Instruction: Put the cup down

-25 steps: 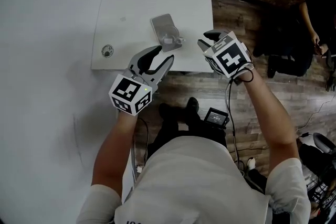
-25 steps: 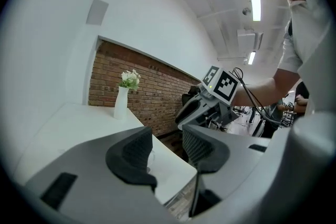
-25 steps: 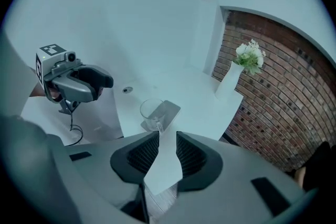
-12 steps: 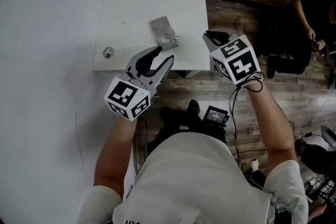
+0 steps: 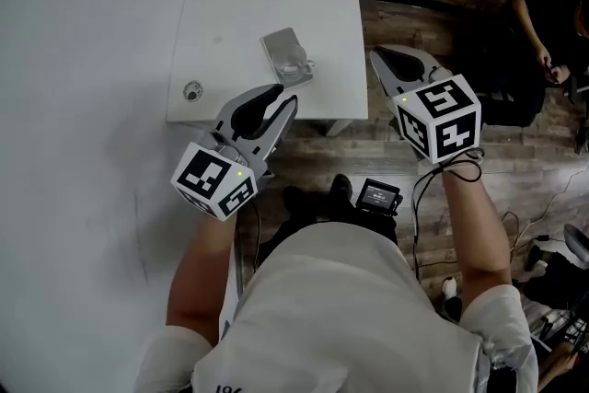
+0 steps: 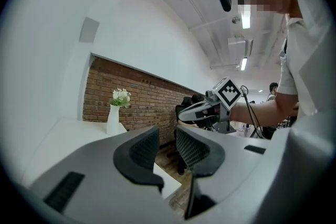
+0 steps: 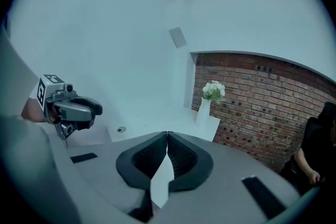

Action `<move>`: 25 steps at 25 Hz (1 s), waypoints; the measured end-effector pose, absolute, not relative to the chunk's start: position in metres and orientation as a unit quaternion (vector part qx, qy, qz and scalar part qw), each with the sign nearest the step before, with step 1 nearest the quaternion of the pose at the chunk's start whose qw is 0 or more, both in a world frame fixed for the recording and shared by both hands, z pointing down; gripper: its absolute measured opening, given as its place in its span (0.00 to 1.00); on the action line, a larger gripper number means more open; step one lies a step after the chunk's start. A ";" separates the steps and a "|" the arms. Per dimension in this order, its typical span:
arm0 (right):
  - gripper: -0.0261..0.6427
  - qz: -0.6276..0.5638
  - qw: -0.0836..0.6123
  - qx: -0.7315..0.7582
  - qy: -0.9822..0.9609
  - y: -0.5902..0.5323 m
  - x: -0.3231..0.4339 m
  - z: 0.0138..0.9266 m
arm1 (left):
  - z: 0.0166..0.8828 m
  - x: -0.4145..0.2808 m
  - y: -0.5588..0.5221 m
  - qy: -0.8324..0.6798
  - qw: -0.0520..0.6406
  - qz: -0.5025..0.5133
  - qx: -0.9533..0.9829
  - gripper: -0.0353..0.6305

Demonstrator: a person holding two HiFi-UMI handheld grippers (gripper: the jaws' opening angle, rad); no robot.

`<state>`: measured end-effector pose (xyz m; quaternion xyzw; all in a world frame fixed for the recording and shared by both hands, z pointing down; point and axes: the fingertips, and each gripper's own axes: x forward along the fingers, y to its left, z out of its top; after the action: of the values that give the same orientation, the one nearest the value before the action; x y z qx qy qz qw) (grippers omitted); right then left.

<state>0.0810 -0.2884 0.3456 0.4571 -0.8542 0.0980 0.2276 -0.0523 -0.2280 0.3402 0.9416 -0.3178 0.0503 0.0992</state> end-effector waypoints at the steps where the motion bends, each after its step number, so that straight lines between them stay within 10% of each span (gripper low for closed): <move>1: 0.06 0.096 0.223 0.457 -0.855 -0.285 0.081 0.343 | 0.338 -0.052 -0.226 -0.316 0.100 0.048 0.942 0.20; 25: 0.06 0.078 0.175 0.477 -0.858 -0.222 0.079 0.325 | 0.324 -0.059 -0.179 -0.303 0.136 0.003 0.943 0.07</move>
<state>0.0790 -0.2221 0.3249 0.4766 -0.8580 0.0775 0.1748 -0.0594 -0.1792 0.3241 0.9433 -0.3027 0.0030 0.1364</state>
